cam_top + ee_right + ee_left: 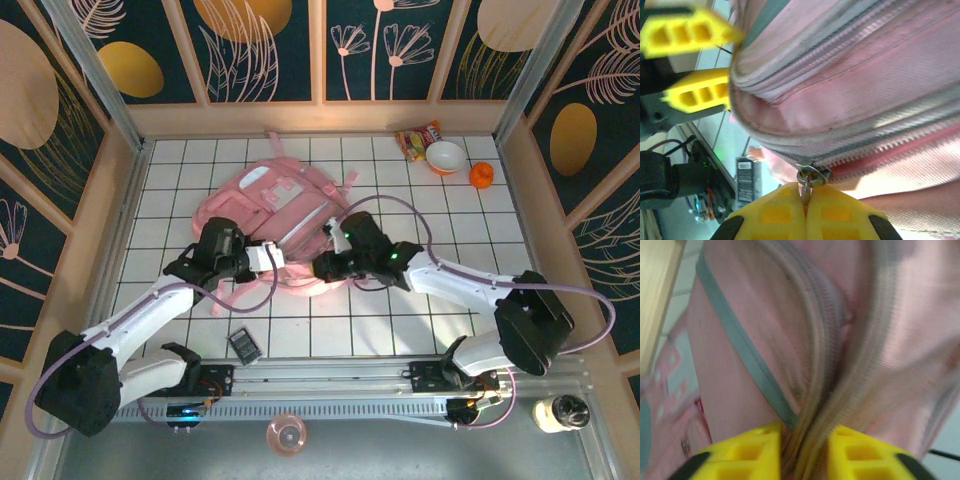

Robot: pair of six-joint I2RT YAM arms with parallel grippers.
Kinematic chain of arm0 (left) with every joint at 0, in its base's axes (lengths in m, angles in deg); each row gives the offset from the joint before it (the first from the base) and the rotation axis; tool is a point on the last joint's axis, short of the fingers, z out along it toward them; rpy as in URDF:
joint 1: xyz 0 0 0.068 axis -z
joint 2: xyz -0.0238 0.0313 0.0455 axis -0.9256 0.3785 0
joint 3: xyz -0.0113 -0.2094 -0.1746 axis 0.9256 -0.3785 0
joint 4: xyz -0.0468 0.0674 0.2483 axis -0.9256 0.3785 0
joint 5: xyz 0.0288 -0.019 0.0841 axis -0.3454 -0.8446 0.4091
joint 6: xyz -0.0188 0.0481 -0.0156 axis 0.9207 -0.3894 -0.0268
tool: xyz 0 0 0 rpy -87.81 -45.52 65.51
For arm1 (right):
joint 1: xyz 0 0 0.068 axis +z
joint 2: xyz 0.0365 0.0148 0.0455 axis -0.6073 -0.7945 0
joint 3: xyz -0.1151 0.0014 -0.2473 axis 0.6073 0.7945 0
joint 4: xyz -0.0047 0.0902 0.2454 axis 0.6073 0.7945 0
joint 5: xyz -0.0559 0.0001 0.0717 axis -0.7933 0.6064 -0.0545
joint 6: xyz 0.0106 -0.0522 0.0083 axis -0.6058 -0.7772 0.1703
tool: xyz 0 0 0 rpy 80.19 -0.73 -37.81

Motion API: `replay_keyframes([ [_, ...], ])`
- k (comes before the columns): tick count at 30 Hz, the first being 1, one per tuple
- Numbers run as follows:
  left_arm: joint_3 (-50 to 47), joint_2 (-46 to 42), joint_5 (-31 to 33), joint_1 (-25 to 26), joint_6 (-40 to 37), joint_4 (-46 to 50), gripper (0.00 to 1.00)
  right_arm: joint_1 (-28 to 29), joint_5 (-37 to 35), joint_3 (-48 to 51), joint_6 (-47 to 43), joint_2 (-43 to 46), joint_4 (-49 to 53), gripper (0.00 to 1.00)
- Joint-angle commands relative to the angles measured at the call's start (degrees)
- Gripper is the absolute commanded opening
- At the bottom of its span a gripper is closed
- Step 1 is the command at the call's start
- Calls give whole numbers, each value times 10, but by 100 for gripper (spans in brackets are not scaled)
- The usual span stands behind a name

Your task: Pack the student bag

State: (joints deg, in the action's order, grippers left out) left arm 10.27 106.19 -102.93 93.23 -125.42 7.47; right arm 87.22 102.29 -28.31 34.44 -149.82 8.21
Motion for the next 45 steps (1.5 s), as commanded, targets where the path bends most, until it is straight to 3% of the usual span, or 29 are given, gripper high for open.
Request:
replay_keyframes([
  [1, 16, 45, 104, -37, -16, -36, 46, 62, 14, -1, 78, -1, -80, 0],
  [6, 76, 100, 62, -40, 5, -39, 64, 84, 6, -15, 112, -24, -125, 0],
  [7, 91, 100, 46, -40, 12, -19, 71, 82, 2, -16, 113, -26, -125, 0],
  [8, 101, 94, 28, -40, 20, 3, 91, 80, -4, -17, 111, -26, -120, 0],
  [9, 105, 79, 8, -40, 21, 26, 99, 74, -6, -17, 107, -26, -114, 0],
  [15, 69, -52, -92, -29, 20, 122, 99, 45, 17, -25, 81, -26, -90, 0],
  [19, 67, -60, -73, 28, 31, 149, 96, 36, 31, -34, 65, -27, -79, 0],
  [25, 76, 3, -80, 72, 48, 87, 86, 33, 38, -35, 53, -27, -68, 0],
  [27, 82, 28, -76, 76, 45, 78, 70, 33, 38, -35, 50, -23, -63, 0],
  [32, 67, 41, -26, 76, 9, 72, 45, 17, 16, -22, 47, 5, -30, 0],
  [35, 53, 28, 7, 75, 1, 75, 13, -22, 7, -1, 34, 40, 15, 0],
  [37, 44, 15, 19, 71, -1, 77, 1, -56, 8, 15, 14, 64, 50, 0],
  [42, 35, -11, 20, 50, -4, 98, 0, -158, 24, 36, -66, 95, 124, 0],
  [45, 30, -28, 27, 33, -6, 101, 0, -181, 27, 40, -99, 89, 140, 0],
])
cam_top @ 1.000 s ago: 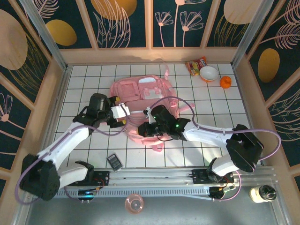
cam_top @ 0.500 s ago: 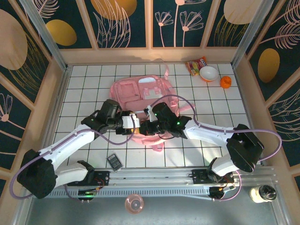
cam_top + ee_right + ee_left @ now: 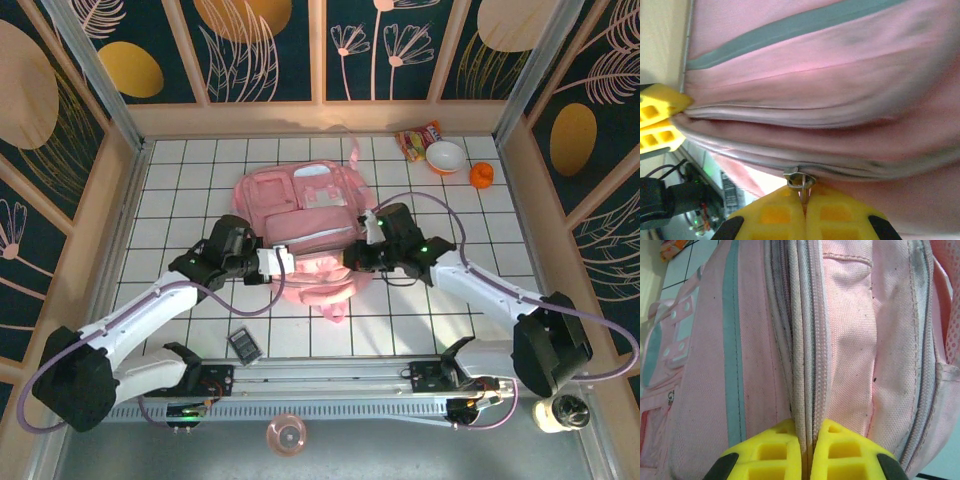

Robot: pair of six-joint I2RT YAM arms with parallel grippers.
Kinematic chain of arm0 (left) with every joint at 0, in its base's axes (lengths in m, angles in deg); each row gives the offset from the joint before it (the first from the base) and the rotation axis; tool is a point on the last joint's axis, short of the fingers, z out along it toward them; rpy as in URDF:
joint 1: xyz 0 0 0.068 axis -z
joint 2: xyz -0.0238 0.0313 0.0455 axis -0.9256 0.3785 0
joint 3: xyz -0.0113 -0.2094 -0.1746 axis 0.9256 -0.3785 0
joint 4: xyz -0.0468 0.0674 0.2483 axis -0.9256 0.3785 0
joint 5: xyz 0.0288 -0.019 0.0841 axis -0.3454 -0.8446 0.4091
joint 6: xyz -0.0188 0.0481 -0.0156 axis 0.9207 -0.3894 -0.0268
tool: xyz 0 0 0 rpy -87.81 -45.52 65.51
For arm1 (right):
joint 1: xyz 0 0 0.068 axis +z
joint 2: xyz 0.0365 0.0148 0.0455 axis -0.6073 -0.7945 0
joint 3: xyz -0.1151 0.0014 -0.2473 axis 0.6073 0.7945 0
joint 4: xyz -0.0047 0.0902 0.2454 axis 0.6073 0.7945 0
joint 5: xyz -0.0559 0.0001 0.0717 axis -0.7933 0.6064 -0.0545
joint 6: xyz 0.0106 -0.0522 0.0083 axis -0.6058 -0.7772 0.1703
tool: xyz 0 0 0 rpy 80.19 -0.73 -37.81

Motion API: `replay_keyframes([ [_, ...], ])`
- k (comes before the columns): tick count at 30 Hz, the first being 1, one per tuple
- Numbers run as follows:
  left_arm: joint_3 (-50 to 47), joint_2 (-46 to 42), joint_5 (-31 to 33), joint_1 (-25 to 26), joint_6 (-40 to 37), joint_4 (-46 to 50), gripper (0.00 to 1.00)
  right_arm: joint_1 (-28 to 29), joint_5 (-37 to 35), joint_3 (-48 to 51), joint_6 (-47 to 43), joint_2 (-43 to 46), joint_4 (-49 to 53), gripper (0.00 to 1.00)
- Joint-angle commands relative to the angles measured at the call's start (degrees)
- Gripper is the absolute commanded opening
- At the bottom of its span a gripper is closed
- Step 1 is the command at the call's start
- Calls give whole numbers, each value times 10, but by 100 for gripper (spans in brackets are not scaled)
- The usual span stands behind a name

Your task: Pack the student bag

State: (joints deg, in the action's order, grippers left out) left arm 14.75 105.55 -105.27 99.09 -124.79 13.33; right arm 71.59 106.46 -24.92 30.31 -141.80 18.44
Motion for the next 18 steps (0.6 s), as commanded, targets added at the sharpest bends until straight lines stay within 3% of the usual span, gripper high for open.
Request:
replay_keyframes([
  [1, -16, -27, 56, -31, -13, 44, 0, -25, -14, 5, -62, 5, 40, 0],
  [4, -24, -43, 92, -51, -5, 33, 0, -17, 2, 2, -48, 3, 19, 0],
  [8, -51, -51, 133, -97, 20, -25, 7, 83, -6, 21, 45, 15, -73, 0],
  [11, -43, -28, 124, -109, 38, -54, 11, 161, -26, 27, 106, -7, -154, 0],
  [13, -16, -3, 101, -109, 45, -41, 20, 184, -37, 17, 120, -30, -176, 0],
  [18, 53, 6, 26, -110, 42, 80, 59, 200, -40, -11, 121, -64, -201, 0],
])
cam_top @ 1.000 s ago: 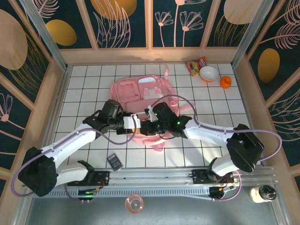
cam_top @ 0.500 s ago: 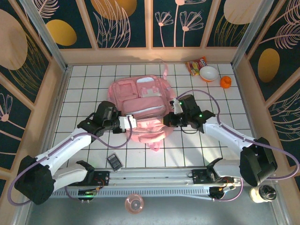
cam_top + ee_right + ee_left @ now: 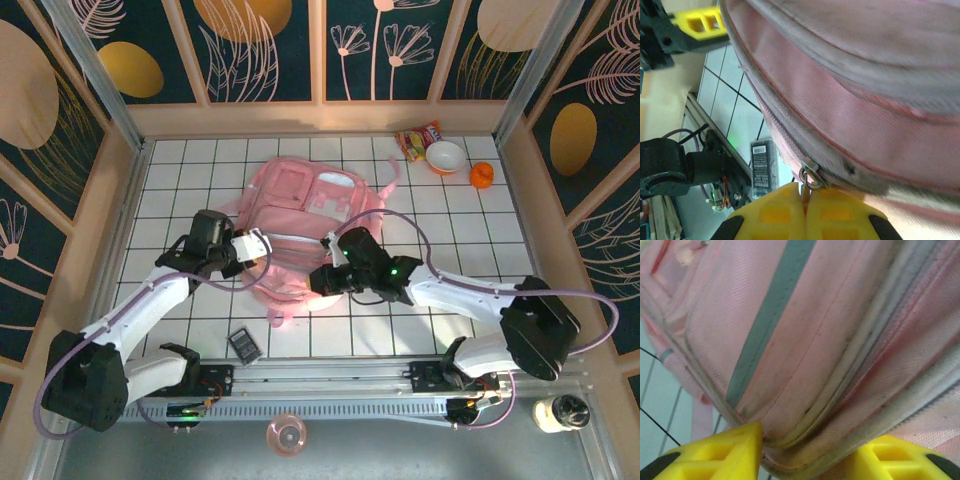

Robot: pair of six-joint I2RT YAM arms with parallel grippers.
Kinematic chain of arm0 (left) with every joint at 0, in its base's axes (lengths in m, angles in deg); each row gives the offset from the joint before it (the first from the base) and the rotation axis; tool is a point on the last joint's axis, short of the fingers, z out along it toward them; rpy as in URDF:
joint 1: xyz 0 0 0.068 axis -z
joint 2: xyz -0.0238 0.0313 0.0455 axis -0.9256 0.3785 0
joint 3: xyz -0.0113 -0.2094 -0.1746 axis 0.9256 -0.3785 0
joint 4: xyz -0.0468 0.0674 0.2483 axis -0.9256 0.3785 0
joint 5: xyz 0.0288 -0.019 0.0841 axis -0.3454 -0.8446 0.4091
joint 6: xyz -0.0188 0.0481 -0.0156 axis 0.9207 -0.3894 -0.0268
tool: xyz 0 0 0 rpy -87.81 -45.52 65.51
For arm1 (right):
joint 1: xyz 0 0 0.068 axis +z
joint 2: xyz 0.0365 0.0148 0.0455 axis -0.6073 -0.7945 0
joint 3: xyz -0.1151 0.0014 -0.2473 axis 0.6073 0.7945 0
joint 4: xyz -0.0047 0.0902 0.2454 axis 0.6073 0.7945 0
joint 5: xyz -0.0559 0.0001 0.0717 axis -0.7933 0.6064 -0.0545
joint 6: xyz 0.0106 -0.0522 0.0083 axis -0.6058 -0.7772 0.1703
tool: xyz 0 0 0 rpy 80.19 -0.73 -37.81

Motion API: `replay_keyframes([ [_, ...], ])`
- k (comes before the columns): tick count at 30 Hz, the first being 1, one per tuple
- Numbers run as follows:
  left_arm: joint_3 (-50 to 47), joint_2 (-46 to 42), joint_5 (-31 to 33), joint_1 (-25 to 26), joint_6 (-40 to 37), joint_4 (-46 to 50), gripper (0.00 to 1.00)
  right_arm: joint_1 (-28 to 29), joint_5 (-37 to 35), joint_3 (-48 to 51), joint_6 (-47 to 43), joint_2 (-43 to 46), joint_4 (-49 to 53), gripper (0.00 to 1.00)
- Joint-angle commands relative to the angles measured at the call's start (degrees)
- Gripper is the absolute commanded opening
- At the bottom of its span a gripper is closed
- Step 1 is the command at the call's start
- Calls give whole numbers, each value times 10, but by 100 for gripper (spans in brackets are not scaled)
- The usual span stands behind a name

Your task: Pack the student bag

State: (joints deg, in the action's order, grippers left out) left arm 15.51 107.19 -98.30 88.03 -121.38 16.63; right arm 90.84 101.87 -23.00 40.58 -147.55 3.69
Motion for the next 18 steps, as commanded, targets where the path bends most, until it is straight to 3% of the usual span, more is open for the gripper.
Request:
replay_keyframes([
  [1, 49, -21, -58, 1, 5, 65, 65, 5, 5, -34, 14, -9, -52, 0],
  [5, 39, -87, -117, 22, 4, 95, 77, -10, 25, -42, 0, -17, -54, 0],
  [8, 22, -107, -81, 89, 2, 89, 79, -16, 42, -49, -14, -20, -52, 0],
  [14, 28, -50, -75, 149, 20, 3, 78, -19, 57, -59, -32, -20, -33, 0],
  [18, 46, 24, -54, 162, -4, -17, 68, -21, 57, -58, -35, -4, -27, 0],
])
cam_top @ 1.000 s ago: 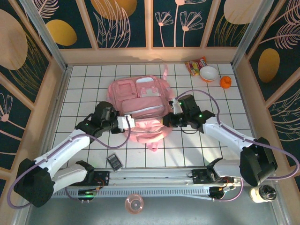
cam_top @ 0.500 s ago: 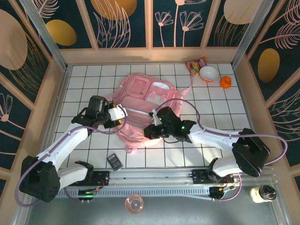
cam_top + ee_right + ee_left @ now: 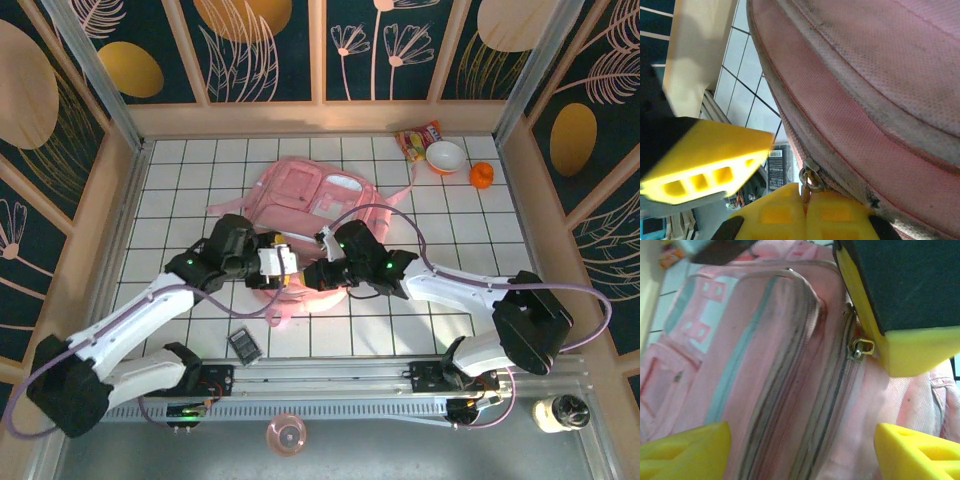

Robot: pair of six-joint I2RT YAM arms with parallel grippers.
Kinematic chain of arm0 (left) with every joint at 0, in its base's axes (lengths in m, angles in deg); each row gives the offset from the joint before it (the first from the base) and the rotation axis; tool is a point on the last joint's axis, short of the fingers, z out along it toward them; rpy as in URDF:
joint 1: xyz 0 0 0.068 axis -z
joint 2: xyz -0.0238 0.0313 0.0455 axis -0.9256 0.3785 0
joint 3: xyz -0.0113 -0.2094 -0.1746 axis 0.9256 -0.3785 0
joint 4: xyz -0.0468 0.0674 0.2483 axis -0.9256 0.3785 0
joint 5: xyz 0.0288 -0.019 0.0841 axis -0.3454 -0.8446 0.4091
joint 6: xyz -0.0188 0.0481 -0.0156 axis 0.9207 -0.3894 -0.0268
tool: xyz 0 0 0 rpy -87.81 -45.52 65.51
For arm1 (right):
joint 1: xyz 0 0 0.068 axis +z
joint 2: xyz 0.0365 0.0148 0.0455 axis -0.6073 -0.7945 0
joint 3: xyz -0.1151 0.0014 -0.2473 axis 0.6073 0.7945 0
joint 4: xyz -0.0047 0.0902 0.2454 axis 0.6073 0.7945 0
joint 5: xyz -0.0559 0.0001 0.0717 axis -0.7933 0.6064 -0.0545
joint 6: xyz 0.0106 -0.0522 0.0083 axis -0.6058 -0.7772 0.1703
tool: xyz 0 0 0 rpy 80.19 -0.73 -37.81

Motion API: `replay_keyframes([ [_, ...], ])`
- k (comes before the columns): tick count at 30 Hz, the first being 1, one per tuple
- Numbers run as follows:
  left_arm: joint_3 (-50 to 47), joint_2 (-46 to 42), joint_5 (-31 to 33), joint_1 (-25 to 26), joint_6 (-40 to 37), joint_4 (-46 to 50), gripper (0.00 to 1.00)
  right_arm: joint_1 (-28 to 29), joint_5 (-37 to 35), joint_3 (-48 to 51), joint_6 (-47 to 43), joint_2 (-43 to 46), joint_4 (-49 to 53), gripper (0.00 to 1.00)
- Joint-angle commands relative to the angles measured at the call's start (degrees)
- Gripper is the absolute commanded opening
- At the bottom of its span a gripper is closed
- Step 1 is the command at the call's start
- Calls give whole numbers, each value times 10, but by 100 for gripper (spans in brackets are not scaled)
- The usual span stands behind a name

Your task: Pack the student bag

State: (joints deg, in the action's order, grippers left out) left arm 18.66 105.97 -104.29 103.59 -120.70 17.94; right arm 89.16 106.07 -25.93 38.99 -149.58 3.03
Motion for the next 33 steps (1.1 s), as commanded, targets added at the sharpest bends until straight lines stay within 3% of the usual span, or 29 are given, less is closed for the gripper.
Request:
replay_keyframes([
  [1, 16, 50, 13, 6, -12, -33, 64, -5, 14, -27, -21, 22, -19, 0],
  [2, 18, 62, 19, 6, -19, -32, 55, -7, 14, -26, -22, 27, -16, 0],
  [5, 15, 69, 26, 6, -26, -31, 18, -27, 7, -18, -29, 45, 10, 0],
  [7, 3, 56, 35, 5, -33, -39, 0, -58, 6, -8, -45, 55, 45, 0],
  [13, -13, 21, 28, -7, -33, -25, 0, -201, 0, 6, -149, 74, 170, 0],
  [20, -11, -8, -22, -8, -27, -5, 0, -351, 6, 0, -216, 38, 162, 0],
  [25, 2, -20, -89, -8, -28, 15, 0, -370, -8, -35, -217, -32, 91, 0],
  [30, -9, -30, -73, -8, -22, 14, 0, -374, -16, -49, -215, -45, 47, 0],
  [31, -11, -36, -68, -8, -6, 5, 1, -373, -12, -45, -224, -33, 45, 0],
  [33, -12, -56, -73, -8, 27, -17, 15, -369, -16, -31, -246, 5, 50, 13],
])
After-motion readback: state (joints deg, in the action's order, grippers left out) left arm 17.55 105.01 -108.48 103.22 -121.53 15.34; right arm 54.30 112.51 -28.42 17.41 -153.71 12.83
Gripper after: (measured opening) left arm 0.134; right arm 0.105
